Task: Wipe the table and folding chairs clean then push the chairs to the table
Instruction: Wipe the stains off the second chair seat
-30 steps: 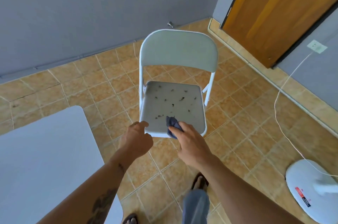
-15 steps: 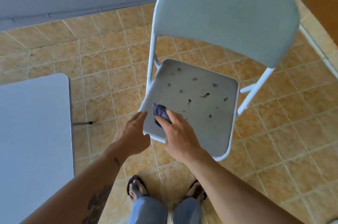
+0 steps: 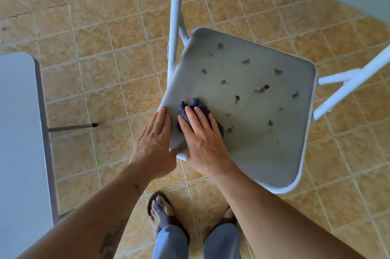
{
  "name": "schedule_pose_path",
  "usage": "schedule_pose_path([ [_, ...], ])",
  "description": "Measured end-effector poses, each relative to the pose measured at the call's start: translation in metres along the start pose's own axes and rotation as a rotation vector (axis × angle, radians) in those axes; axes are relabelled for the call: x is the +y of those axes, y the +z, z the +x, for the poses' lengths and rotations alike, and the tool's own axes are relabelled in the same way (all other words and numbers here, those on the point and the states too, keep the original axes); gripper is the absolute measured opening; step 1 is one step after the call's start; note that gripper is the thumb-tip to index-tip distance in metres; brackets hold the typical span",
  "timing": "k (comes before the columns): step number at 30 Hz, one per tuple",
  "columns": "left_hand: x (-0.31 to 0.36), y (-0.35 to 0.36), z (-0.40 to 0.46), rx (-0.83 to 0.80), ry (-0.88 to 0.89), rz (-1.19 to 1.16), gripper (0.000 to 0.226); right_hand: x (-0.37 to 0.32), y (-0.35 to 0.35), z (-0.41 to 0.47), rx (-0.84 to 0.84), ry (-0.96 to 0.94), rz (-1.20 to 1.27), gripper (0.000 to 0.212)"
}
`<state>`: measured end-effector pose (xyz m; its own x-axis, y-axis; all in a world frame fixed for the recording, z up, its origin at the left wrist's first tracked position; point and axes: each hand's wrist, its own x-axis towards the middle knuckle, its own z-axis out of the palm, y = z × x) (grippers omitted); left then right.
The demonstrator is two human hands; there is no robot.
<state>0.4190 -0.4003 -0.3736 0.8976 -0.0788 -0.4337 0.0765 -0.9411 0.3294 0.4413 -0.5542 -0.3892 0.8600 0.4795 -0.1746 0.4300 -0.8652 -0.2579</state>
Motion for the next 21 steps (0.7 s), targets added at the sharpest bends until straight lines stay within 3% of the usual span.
schedule_pose_path([
  [3,-0.004,0.007,-0.005,-0.042,-0.017,0.011,0.104,0.006,0.01,-0.011,-0.012,-0.013,0.047,0.07],
  [6,-0.004,0.007,-0.011,-0.058,-0.057,0.007,0.103,0.027,0.003,-0.03,-0.013,0.028,0.035,0.076],
  [12,0.006,-0.006,0.001,-0.041,-0.043,0.0,0.1,0.133,-0.028,-0.097,0.068,0.432,-0.048,0.078],
  [15,0.008,-0.006,0.002,0.043,-0.087,-0.011,0.09,0.129,-0.034,-0.093,0.173,0.52,0.069,0.072],
  [17,0.011,-0.007,0.005,0.167,-0.111,-0.002,0.081,0.097,-0.034,-0.078,0.252,0.463,0.17,0.066],
  [19,0.016,-0.007,0.015,0.263,-0.086,-0.003,0.074,0.061,-0.03,-0.062,0.276,0.29,0.217,0.059],
  [21,0.022,-0.004,0.031,0.333,-0.013,-0.007,0.07,0.037,-0.018,-0.055,0.198,0.121,0.189,0.056],
])
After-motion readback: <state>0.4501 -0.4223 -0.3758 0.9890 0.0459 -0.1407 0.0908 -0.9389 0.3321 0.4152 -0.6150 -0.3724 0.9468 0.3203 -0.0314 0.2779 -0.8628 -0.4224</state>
